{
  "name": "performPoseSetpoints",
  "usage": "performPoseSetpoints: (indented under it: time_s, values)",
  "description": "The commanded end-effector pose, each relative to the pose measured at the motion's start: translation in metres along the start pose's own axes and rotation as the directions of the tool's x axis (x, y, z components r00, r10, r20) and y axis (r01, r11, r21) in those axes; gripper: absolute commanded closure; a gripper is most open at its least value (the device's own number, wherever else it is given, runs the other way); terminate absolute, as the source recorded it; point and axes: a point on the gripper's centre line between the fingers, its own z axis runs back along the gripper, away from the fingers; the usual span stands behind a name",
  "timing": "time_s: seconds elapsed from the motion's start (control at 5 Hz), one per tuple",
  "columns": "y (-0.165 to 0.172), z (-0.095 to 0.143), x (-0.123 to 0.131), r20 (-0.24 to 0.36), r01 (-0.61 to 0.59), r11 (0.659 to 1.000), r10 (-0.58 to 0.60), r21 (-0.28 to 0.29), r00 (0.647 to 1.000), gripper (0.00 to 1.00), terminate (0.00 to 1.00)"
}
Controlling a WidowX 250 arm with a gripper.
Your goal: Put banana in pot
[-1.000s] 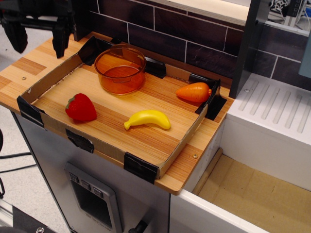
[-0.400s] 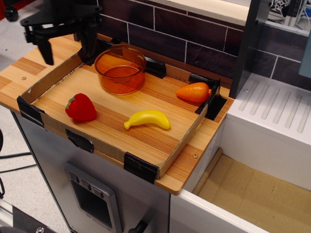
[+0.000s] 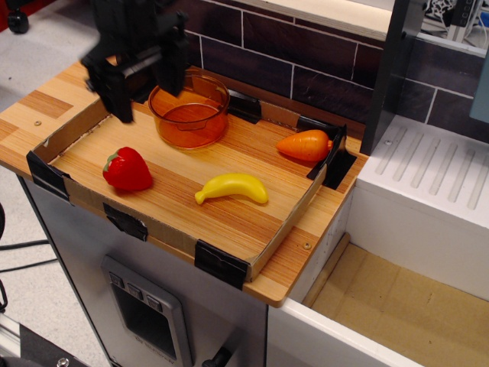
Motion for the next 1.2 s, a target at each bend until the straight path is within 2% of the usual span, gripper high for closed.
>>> performPoseSetpoints:
  time_s: [0.0, 0.2, 0.4, 0.8, 1.0]
  values:
    - [-0.022, -0.003, -0.044, 0.016, 0.064, 0.996, -0.063, -0.055, 0.998, 0.0, 0.0]
    - [-0.036, -0.021, -0.065, 0.047, 0.087, 0.996, -0.085, -0.036, 0.995, 0.0, 0.0]
    - [-0.04, -0.046, -0.071, 0.083, 0.096, 0.995, -0.095, -0.006, 0.992, 0.0, 0.0]
    - [-0.038, -0.077, -0.07, 0.131, 0.109, 0.994, -0.112, 0.033, 0.985, 0.0, 0.0]
    - [-0.038, -0.079, -0.07, 0.122, 0.118, 0.992, -0.124, 0.053, 0.985, 0.0, 0.0]
